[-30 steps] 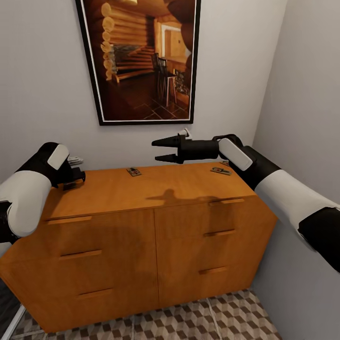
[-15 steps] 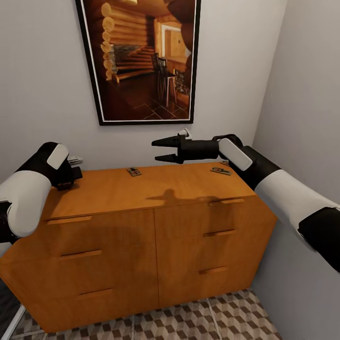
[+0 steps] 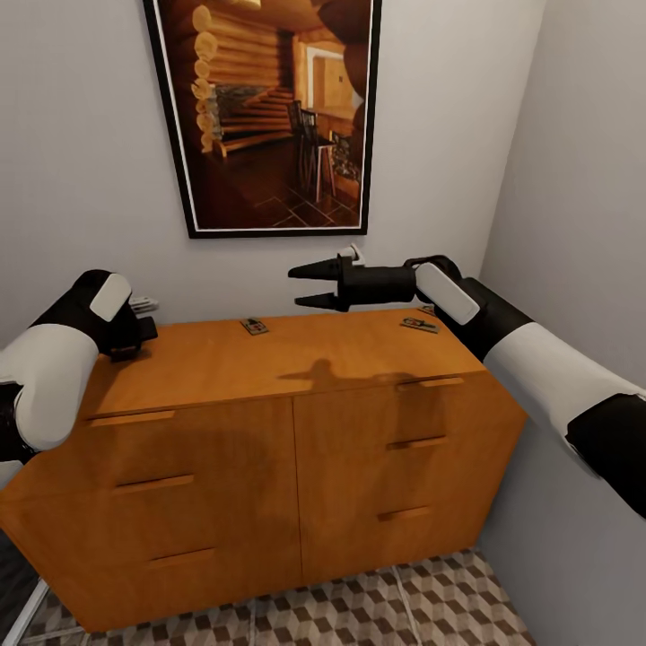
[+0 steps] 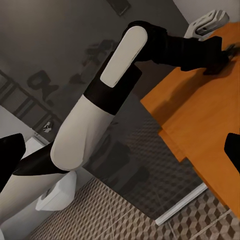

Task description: Take the four mousetraps from the cabinet in the bathroom and place them on the bathroom floor. Make sure all four end up on the same floor surface, and ensure that at least two of them are either under or directly next to the same bathroom sink.

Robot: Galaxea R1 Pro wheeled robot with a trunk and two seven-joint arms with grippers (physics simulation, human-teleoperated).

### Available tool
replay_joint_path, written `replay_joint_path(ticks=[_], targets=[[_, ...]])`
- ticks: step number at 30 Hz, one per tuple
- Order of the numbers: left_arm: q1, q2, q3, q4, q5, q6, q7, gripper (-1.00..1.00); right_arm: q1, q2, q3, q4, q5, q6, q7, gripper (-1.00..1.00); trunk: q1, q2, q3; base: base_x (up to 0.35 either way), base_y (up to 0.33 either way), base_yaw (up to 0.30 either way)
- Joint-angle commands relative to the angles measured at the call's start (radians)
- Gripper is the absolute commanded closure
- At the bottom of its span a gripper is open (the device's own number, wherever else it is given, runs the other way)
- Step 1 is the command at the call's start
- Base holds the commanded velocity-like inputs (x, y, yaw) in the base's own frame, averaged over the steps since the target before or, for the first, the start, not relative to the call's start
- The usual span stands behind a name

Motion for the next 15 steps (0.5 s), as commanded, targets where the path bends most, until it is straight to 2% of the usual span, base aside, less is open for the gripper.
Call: replay_joint_path(ticks=[1,15], targets=[[0.000,-0.006,0.003,-0.015,0.006,0.014,0.010,1.00,-0.001,0.001,0.004,0.002,0.000,0.000,-0.011,-1.00,-0.004,0.007,0.002,0.000,0.000,0.000],[0.000,-0.005,0.003,-0.005,0.006,0.016,0.010,1.00,-0.001,0.001,0.004,0.019,0.000,0.000,-0.012,-1.00,-0.058,0.105,0.046,0.000,0.000,0.000]])
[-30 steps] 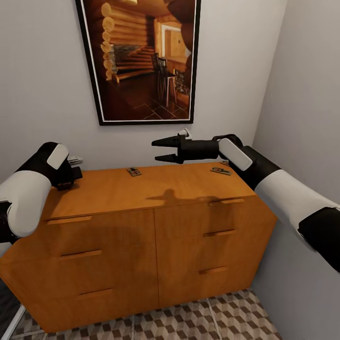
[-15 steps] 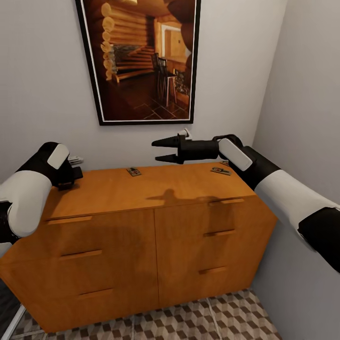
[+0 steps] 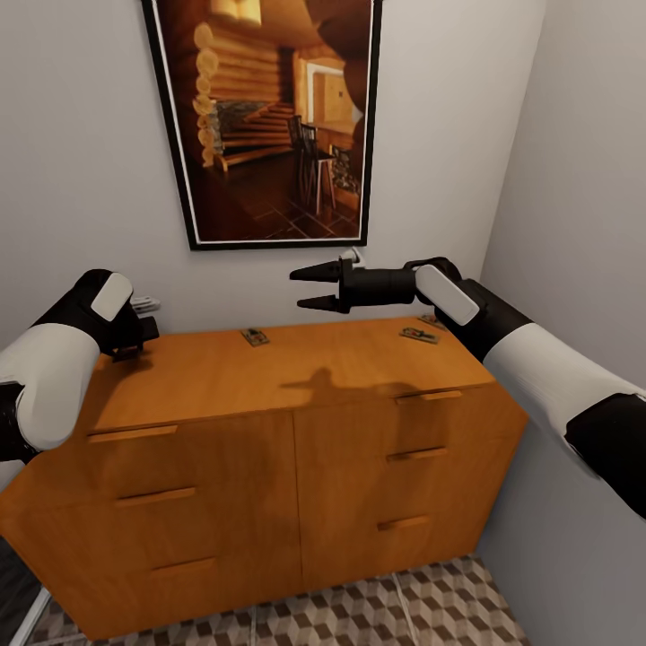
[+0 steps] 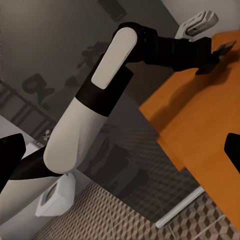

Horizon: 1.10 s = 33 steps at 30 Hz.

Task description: Take the four mousetraps from the cabinet in the bathroom and place them on the bathroom floor. Make sure all four end up on the same floor surface, and ensure that at least two of them are either under or directly next to the same bathroom sink.

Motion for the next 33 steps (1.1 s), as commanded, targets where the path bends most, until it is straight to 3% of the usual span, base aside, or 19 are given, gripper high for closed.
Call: replay_joint_path(ticks=[1,9,23,28,33], targets=[[-0.001,0.000,0.002,-0.001,0.008,0.003,0.010,1.00,-0.002,-0.001,0.004,0.001,0.000,0.000,0.006,-1.00,-0.004,0.007,0.002,0.000,0.000,0.000],[0.000,-0.003,0.002,0.001,0.008,0.004,0.010,1.00,-0.002,-0.001,0.004,0.001,0.000,0.000,0.006,-1.00,-0.035,0.063,0.027,0.000,0.000,0.000],[0.000,-0.020,0.006,0.063,0.011,0.005,0.003,1.00,0.016,-0.002,0.004,0.001,0.002,0.000,0.006,-1.00,-0.035,0.063,0.027,0.000,0.000,0.000],[-0.001,-0.019,0.026,0.063,0.048,0.008,0.001,1.00,0.017,-0.006,0.004,0.001,0.010,0.000,0.000,-1.00,-0.035,0.063,0.027,0.000,0.000,0.000],[-0.001,-0.016,0.032,0.063,0.109,0.010,0.000,1.00,0.019,-0.010,0.004,-0.001,0.082,0.000,-0.024,-1.00,-0.035,0.063,0.027,0.000,0.000,0.000]])
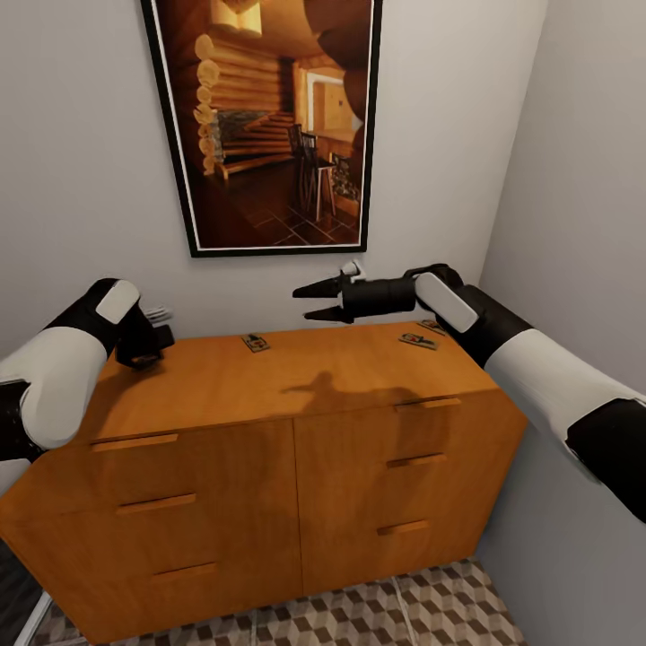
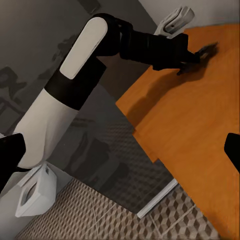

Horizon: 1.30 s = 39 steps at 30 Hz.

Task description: Take the four mousetraps from the cabinet in the bathroom and place them on the bathroom floor. Make sure all four end up on the same floor surface, and ensure that at least two of them are either under or directly next to the same bathroom sink.

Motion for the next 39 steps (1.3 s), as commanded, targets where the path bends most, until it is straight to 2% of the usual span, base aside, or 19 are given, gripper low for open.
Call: replay_joint_path(ticks=[1,4,7,13,19,32,39], targets=[[-0.001,0.000,0.002,-0.001,0.021,0.003,0.010,1.00,0.001,-0.001,0.003,0.001,0.017,0.000,0.003,-1.00,0.000,-0.001,-0.001,0.000,0.000,0.000],[-0.001,-0.001,0.002,0.000,0.044,0.004,0.010,1.00,0.019,-0.003,0.003,0.001,0.040,-0.001,0.000,-1.00,0.000,-0.001,-0.001,0.000,0.000,0.000],[-0.001,-0.004,0.002,0.000,0.051,0.005,0.010,1.00,0.030,-0.006,0.003,0.001,0.048,-0.001,-0.001,-1.00,0.000,-0.001,-0.001,0.000,0.000,0.000],[-0.001,-0.012,0.001,-0.005,0.055,0.007,0.010,1.00,0.035,-0.024,0.003,0.000,0.052,-0.002,0.000,-1.00,0.000,-0.001,-0.001,0.000,0.000,0.000],[-0.001,-0.017,0.001,-0.006,0.056,0.007,0.010,1.00,0.036,-0.031,0.003,0.002,0.052,-0.003,-0.002,-1.00,0.000,-0.001,-0.001,0.000,0.000,0.000],[-0.009,-0.060,0.001,-0.013,0.057,0.008,0.010,1.00,0.036,-0.035,0.002,0.004,0.051,-0.004,-0.001,-1.00,0.000,-0.001,-0.001,0.000,0.000,0.000],[-0.011,-0.066,0.002,-0.058,0.060,0.009,0.009,1.00,0.036,-0.074,0.001,0.011,0.052,-0.007,-0.003,-1.00,0.000,-0.001,-0.001,0.000,0.000,0.000]])
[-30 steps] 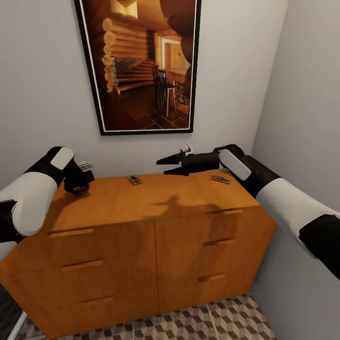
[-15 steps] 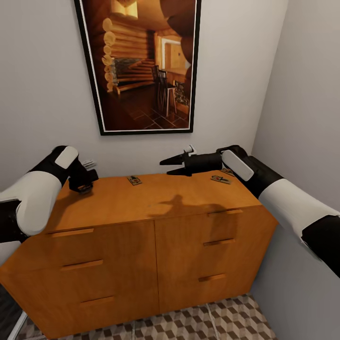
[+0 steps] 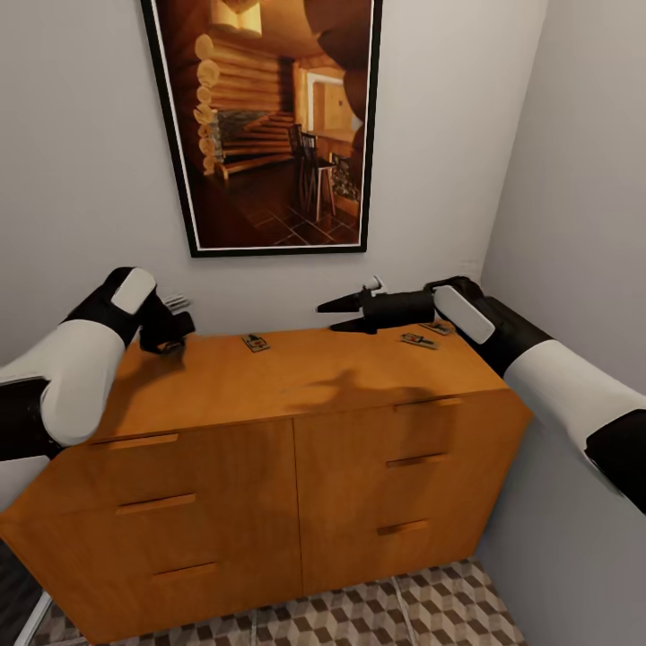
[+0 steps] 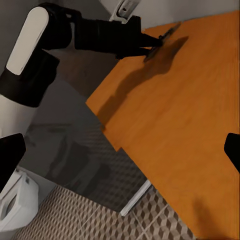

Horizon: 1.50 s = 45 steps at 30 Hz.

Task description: Take the four mousetraps from the cabinet in the bathroom and place them on the bathroom floor. Make sure all four end up on the same floor surface, and ensure that at least two of them are either under or directly next to the same bathroom sink.

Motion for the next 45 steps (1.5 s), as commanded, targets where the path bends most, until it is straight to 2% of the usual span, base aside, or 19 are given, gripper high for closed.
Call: replay_joint_path(ticks=[1,3,5,6,7,8,10,12,18,36,40,43,45], targets=[[-0.001,-0.001,0.003,-0.011,0.012,0.004,0.010,1.00,-0.002,-0.006,0.004,0.000,0.001,-0.001,0.006,-1.00,0.000,-0.001,-0.001,0.000,0.000,0.000],[-0.001,-0.006,0.003,-0.022,0.037,0.004,0.010,1.00,-0.002,-0.012,0.004,-0.004,0.001,-0.001,0.006,-1.00,0.000,-0.001,-0.001,0.000,0.000,0.000],[-0.002,-0.018,0.003,-0.036,0.106,0.004,0.010,1.00,-0.002,-0.023,0.004,-0.008,0.001,0.000,0.008,-1.00,0.000,-0.001,-0.001,0.000,0.000,0.000],[-0.003,-0.023,0.002,-0.040,0.128,0.004,0.010,1.00,-0.002,-0.027,0.004,-0.009,0.001,-0.001,0.008,-1.00,0.000,-0.001,-0.001,0.000,0.000,0.000],[-0.005,-0.034,0.001,-0.050,0.172,0.004,0.010,1.00,-0.002,-0.037,0.004,-0.009,0.002,-0.001,0.008,-1.00,0.000,-0.001,-0.001,0.000,0.000,0.000],[-0.006,-0.040,0.000,-0.055,0.193,0.004,0.010,1.00,-0.002,-0.041,0.004,-0.009,0.002,-0.001,0.008,-1.00,0.000,-0.001,-0.001,0.000,0.000,0.000],[-0.008,-0.062,-0.003,-0.080,0.262,0.004,0.011,1.00,-0.002,-0.062,0.004,-0.010,0.002,-0.001,0.009,-1.00,0.000,-0.001,-0.001,0.000,0.000,0.000],[-0.010,-0.075,-0.004,-0.097,0.291,0.004,0.011,1.00,-0.002,-0.076,0.004,-0.011,0.002,0.000,0.009,-1.00,0.000,-0.001,-0.001,0.000,0.000,0.000],[-0.033,-0.105,-0.005,-0.113,0.319,0.004,0.012,1.00,-0.002,-0.099,0.004,-0.010,0.002,0.000,0.009,-1.00,0.000,-0.001,-0.001,0.000,0.000,0.000],[-0.045,-0.119,-0.005,-0.112,0.341,0.004,0.013,1.00,-0.002,-0.105,0.004,-0.003,0.001,0.000,0.009,-1.00,0.000,-0.001,-0.001,0.000,0.000,0.000],[-0.046,-0.128,-0.003,-0.114,0.345,0.004,0.013,1.00,-0.002,-0.122,0.005,-0.005,0.002,0.000,0.010,-1.00,0.000,-0.001,-0.001,0.000,0.000,0.000],[-0.050,-0.131,-0.003,-0.114,0.382,0.004,0.013,1.00,-0.002,-0.147,0.005,-0.004,0.002,0.000,0.010,-1.00,0.000,-0.001,-0.001,0.000,0.000,0.000],[-0.056,-0.132,-0.003,-0.114,0.445,0.004,0.013,1.00,-0.002,-0.172,0.005,-0.004,0.002,0.000,0.009,-1.00,0.000,-0.001,-0.001,0.000,0.000,0.000]])
